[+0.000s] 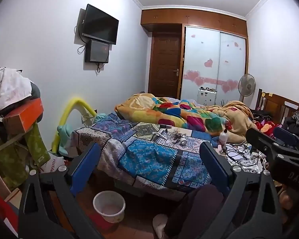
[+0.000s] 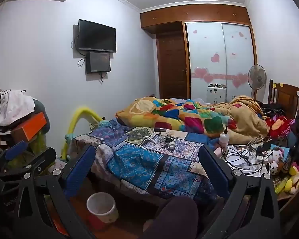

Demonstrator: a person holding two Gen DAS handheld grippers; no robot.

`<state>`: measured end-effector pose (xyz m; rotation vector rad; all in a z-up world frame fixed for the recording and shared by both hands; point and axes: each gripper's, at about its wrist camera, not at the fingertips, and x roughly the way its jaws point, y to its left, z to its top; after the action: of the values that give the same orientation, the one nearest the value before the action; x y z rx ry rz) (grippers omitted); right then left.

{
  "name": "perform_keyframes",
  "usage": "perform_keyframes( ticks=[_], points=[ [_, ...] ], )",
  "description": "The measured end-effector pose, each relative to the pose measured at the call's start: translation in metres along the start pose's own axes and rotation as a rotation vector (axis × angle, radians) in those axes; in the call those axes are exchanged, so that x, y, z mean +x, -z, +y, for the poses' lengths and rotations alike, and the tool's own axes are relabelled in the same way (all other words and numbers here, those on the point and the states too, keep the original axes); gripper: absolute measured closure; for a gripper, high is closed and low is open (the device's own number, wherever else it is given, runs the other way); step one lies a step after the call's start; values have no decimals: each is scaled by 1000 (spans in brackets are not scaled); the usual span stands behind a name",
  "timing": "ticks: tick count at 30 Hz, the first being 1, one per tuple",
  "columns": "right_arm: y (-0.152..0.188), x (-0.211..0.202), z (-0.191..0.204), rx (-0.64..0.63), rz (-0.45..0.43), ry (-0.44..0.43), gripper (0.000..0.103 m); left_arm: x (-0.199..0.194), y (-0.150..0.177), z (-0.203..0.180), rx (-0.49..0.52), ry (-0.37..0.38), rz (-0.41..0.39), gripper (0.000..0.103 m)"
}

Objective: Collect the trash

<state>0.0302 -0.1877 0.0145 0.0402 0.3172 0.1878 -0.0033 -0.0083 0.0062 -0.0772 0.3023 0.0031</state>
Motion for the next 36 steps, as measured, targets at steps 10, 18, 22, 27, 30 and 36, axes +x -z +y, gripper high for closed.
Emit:
perform_keyframes(
  ticks=[10, 18, 22, 27, 30, 36],
  points=[
    [0, -2, 0, 5, -3, 2, 0, -3, -3, -4, 7, -3, 2, 3],
    [-2, -5, -3, 13, -7, 5, 0, -4, -3, -4, 2, -3, 7, 3],
    [-2, -6, -4, 13, -8, 6, 0, -7, -6, -4, -1, -3, 8, 3],
    [-2, -5, -3, 13, -7, 6, 0, 1, 2, -3, 6, -5, 6, 3],
    [-3, -7, -5, 12, -9, 5, 0, 1, 2, -3, -2, -3, 11, 3],
    [-3, -7, -4, 12, -8, 7, 0, 5, 10, 1, -9, -5, 17, 3]
  ],
)
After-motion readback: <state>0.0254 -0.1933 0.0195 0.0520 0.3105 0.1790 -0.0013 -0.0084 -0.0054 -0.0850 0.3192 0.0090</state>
